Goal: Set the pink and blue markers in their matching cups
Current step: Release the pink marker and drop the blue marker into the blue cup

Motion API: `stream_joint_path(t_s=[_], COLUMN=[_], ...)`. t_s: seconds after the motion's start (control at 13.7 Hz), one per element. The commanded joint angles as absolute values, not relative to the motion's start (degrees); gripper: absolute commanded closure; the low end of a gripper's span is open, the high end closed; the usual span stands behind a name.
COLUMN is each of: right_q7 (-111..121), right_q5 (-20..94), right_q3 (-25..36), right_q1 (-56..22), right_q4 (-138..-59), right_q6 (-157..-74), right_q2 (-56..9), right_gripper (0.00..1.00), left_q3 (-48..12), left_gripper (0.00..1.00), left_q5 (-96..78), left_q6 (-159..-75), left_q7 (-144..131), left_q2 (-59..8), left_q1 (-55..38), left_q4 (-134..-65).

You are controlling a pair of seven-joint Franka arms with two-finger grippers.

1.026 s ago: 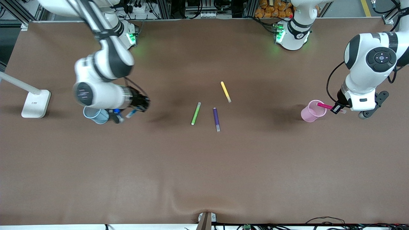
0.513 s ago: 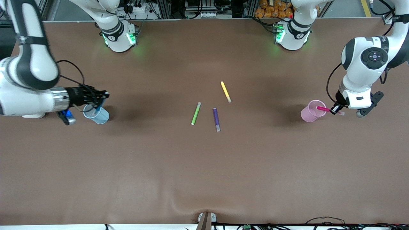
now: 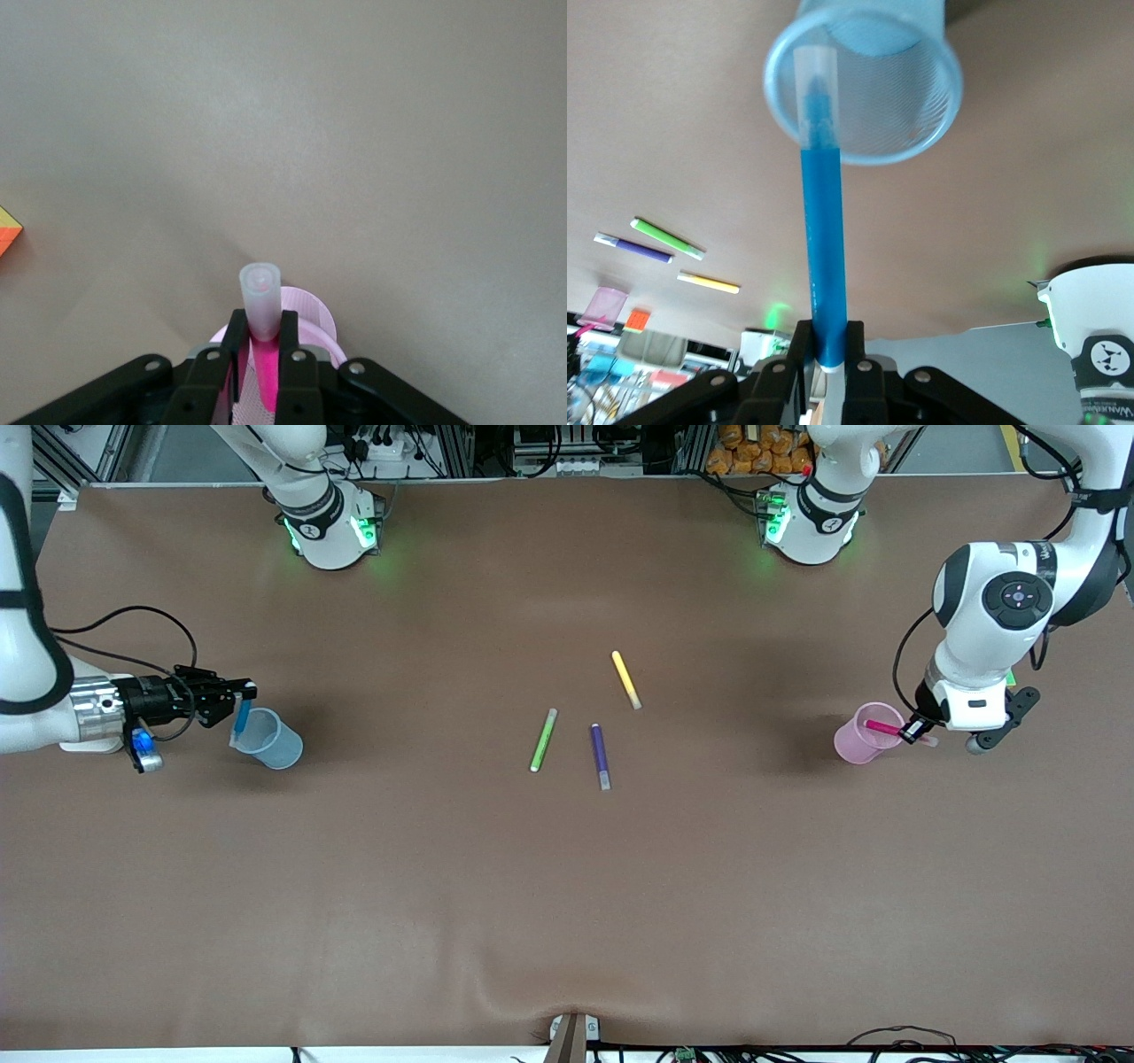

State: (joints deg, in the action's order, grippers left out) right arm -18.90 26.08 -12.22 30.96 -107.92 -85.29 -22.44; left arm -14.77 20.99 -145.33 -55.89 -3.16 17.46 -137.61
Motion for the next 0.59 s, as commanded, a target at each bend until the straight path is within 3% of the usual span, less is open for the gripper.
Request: stream_joint_path(t_s=[0.0,0.51], right_q7=[-18.46,-18.19], right_q5=[29.34,29.97], right_q3=[-13.45,-12.4], right_q1=[32.08,33.14], right_q4=[-109.32,-109.69], right_q6=[-84.55,-84.81], right_q2=[-23.12,-25.48], right_gripper=[1.0,1.0], left_q3=[-15.2,-15.64], left_gripper=[1.0,1.0], left_q5=[22.24,22.24], left_q6=[-146.51,-146.51], left_q7=[-56.51,-56.69], left_q2=[-3.78,-5.01], left_q1=[17.75,17.58], left_q4=[-137.9,-137.9])
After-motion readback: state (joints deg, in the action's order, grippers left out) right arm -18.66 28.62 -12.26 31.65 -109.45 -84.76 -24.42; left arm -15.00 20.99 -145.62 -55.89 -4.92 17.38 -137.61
